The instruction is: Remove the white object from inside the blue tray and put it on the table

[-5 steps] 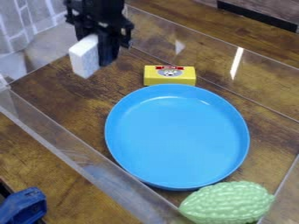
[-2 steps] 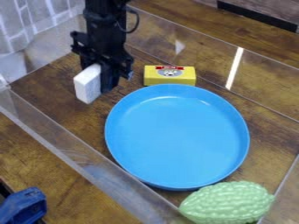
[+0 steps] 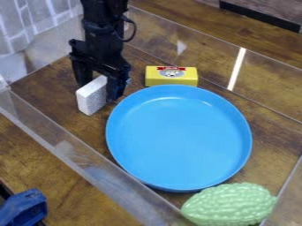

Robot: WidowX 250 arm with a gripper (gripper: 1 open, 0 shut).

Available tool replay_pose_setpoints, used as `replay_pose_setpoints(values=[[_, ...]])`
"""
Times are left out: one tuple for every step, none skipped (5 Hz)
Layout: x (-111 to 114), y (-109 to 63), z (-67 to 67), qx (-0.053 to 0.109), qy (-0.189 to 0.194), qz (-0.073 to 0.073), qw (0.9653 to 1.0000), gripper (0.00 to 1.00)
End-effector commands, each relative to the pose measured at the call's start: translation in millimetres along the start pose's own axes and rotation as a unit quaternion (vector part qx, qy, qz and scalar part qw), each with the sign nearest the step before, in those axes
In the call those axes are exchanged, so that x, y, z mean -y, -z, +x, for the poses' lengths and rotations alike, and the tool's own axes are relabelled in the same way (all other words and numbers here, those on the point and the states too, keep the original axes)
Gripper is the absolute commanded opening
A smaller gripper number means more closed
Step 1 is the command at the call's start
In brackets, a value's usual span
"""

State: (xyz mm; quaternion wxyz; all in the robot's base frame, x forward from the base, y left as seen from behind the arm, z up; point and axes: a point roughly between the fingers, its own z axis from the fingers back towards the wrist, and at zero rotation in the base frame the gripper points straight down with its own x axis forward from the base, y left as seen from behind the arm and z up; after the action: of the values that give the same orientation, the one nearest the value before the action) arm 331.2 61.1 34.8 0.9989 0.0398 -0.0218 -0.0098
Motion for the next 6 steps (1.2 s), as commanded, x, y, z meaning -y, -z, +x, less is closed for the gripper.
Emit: replay_pose_setpoints(values=[[-5.8, -11.3, 8.1, 0.027, -0.006, 0.002, 0.9996, 1.00], [-4.6, -9.1, 9.8, 0.029, -0.003, 0.000, 0.9996, 1.00], [-3.3, -7.2, 11.5, 0.031, 0.000, -0.002, 0.9995, 1.00], [-1.6, -8.0, 13.1, 0.034, 0.003, -0.003, 0.9994, 1.00], [0.0, -8.5, 14.6, 0.036, 0.006, -0.004, 0.9993, 1.00], [1.4, -9.2, 16.0, 0.038, 0.008, -0.006, 0.9992, 1.00]])
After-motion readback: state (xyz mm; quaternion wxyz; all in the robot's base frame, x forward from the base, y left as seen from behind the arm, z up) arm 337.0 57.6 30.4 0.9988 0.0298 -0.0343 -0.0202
